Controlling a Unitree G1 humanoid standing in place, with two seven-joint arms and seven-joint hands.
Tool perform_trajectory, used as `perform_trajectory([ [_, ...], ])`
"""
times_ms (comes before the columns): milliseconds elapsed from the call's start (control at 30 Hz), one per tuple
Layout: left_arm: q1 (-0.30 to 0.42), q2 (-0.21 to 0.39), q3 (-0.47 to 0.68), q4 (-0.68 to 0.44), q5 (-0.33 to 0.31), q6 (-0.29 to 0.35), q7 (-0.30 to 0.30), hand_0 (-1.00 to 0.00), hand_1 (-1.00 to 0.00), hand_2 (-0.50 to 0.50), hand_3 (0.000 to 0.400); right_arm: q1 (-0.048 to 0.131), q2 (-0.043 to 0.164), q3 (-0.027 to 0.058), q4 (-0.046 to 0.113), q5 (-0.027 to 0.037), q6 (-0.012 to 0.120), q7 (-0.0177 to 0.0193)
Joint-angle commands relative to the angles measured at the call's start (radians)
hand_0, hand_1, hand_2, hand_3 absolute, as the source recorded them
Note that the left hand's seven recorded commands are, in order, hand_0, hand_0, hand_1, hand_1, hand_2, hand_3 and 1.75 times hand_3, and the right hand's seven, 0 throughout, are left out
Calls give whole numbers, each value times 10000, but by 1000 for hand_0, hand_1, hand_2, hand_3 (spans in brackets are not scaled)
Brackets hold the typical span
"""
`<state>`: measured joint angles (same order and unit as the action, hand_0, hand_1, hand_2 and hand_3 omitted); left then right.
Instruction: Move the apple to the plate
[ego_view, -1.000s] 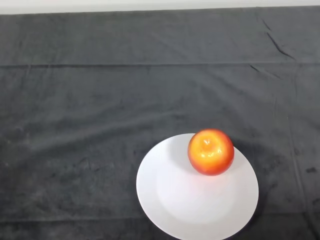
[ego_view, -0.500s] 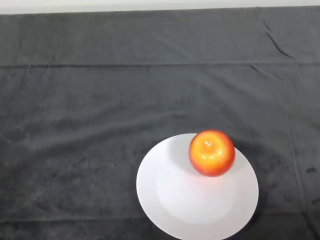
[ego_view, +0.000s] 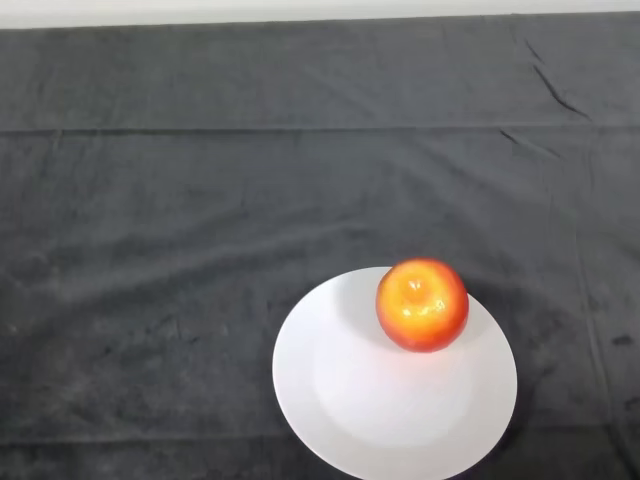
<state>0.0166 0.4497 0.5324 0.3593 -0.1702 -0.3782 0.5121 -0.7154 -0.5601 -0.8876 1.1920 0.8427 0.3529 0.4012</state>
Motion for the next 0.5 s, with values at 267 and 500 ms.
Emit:
perform_trajectory([
  [267,-228,101,318,219,232,-81,-75,0,0,0,0,40,-114,-182,-18,163,-58,4],
  [500,-235,93,326,218,227,-78,-109,0,0,0,0,41,-114,-182,-19,163,-58,4],
])
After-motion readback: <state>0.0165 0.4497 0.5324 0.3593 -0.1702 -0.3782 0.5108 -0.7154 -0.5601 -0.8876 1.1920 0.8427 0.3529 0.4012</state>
